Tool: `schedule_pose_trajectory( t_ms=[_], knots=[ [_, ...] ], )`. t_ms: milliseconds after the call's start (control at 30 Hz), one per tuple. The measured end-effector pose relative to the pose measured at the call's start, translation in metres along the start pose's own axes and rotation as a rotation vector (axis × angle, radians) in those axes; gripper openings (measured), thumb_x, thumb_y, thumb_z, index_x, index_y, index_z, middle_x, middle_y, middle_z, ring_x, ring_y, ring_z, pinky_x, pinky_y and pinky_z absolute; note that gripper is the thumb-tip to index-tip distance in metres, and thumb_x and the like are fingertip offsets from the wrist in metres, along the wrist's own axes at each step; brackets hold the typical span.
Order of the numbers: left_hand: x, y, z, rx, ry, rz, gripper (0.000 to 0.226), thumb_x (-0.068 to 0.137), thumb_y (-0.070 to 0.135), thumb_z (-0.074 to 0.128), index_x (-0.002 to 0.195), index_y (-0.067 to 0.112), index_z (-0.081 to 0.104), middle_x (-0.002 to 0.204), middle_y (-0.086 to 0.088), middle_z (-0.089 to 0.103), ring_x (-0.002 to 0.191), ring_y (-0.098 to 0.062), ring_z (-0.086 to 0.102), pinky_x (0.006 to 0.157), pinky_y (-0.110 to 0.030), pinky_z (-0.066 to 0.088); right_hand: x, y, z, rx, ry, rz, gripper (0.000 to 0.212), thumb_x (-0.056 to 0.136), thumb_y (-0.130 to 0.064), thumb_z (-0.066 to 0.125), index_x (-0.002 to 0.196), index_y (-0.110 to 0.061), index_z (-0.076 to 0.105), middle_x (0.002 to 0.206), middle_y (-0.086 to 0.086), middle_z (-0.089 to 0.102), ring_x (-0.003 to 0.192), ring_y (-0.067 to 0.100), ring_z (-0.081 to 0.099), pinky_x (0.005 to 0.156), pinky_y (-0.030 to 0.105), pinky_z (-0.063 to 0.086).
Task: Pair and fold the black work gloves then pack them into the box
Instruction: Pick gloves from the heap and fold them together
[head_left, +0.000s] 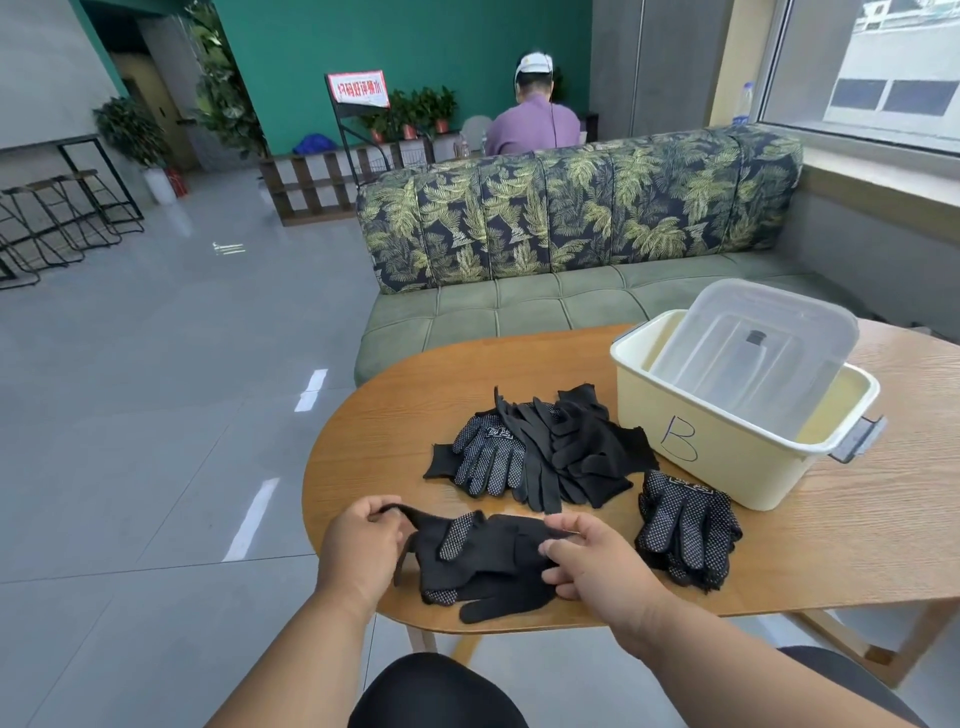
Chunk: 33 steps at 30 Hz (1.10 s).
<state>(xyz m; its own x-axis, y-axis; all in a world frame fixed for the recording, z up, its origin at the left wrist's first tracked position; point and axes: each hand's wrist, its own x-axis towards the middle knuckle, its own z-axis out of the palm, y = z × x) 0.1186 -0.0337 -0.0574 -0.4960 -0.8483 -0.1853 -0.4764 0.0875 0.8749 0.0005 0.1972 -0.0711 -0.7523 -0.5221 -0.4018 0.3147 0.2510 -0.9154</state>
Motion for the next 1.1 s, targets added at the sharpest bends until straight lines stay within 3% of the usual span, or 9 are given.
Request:
schedule_pose_trajectory(
  t_ms=[133,300,367,500,633,767,900,1000,1100],
  knots=[
    [0.024,-0.01,-0.011,-0.002,0.096,-0.095,0.018,0.094,0.018,0.061,0.101,0.03,0.072,0.091,0.005,0.075,0.087,-0.018,0.069,0.072,-0.032,0.053,0.002,0.013,-0.006,-0.012,0.025,0.033,0.02,0.099,-0.011,0.063,0.117,-0.018,0.065,0.103,0.011,0.074,0.072,0.017,0.071,0.066,0.027,0.059],
    [0.061,-0.032,-0.015,-0.226,0.157,-0.219,0.032,0.071,0.021,0.059,0.099,0.026,0.073,0.093,-0.004,0.078,0.095,-0.03,0.073,0.093,-0.048,0.06,0.007,0.015,-0.01,0.043,0.025,0.056,0.018,0.098,-0.007,0.062,0.115,-0.014,0.066,0.106,0.015,0.075,0.07,0.021,0.073,0.063,0.029,0.059],
    [0.06,-0.026,-0.011,-0.224,0.167,-0.199,0.03,0.08,0.016,0.059,0.106,0.023,0.074,0.097,-0.005,0.077,0.097,-0.03,0.071,0.091,-0.043,0.059,0.008,0.015,-0.012,0.082,0.019,0.065,0.017,0.1,-0.007,0.06,0.116,-0.013,0.064,0.104,0.015,0.074,0.069,0.022,0.073,0.062,0.03,0.059],
    [0.055,-0.014,0.0,0.017,0.192,-0.08,0.035,0.096,0.014,0.052,0.126,0.028,0.063,0.121,-0.002,0.068,0.104,-0.029,0.064,0.088,-0.04,0.055,0.01,0.013,-0.015,0.117,0.012,0.073,0.017,0.103,-0.009,0.056,0.118,-0.013,0.063,0.099,0.013,0.074,0.068,0.024,0.072,0.065,0.034,0.061],
    [0.04,-0.003,0.016,0.466,0.214,0.269,0.046,0.092,0.021,0.061,0.137,0.031,0.056,0.143,0.001,0.054,0.131,-0.027,0.05,0.109,-0.047,0.047,0.011,0.011,-0.017,0.116,-0.007,0.079,0.017,0.104,-0.011,0.055,0.119,-0.013,0.063,0.1,0.013,0.073,0.064,0.022,0.069,0.06,0.033,0.059],
    [0.021,0.016,0.048,0.672,0.018,0.539,0.04,0.09,0.035,0.062,0.128,0.044,0.059,0.153,0.01,0.044,0.149,-0.023,0.026,0.126,-0.048,0.02,0.012,0.01,-0.017,0.114,-0.015,0.094,0.017,0.104,-0.011,0.055,0.119,-0.012,0.063,0.102,0.015,0.073,0.062,0.022,0.068,0.055,0.032,0.058],
    [0.013,0.025,0.076,0.44,-0.289,0.349,0.055,0.095,0.045,0.059,0.147,0.045,0.043,0.155,0.012,0.042,0.146,-0.022,0.032,0.122,-0.049,0.029,0.011,0.009,-0.018,0.101,-0.028,0.1,0.017,0.104,-0.011,0.055,0.12,-0.012,0.062,0.107,0.018,0.073,0.061,0.022,0.068,0.058,0.033,0.058],
    [0.023,0.027,0.086,0.438,-0.339,0.232,0.053,0.096,0.053,0.055,0.147,0.045,0.045,0.156,0.007,0.042,0.146,-0.026,0.029,0.121,-0.05,0.028,0.01,0.009,-0.019,0.102,-0.04,0.101,0.018,0.104,-0.011,0.055,0.121,-0.012,0.062,0.103,0.015,0.073,0.063,0.023,0.068,0.059,0.034,0.057],
    [0.031,0.029,0.089,0.49,-0.287,0.225,0.044,0.1,0.049,0.051,0.142,0.039,0.055,0.151,0.005,0.05,0.143,-0.026,0.033,0.119,-0.045,0.03,0.009,0.008,-0.021,0.1,-0.045,0.103,0.018,0.104,-0.012,0.056,0.12,-0.012,0.062,0.114,0.021,0.072,0.064,0.024,0.068,0.061,0.034,0.058]
  ],
)
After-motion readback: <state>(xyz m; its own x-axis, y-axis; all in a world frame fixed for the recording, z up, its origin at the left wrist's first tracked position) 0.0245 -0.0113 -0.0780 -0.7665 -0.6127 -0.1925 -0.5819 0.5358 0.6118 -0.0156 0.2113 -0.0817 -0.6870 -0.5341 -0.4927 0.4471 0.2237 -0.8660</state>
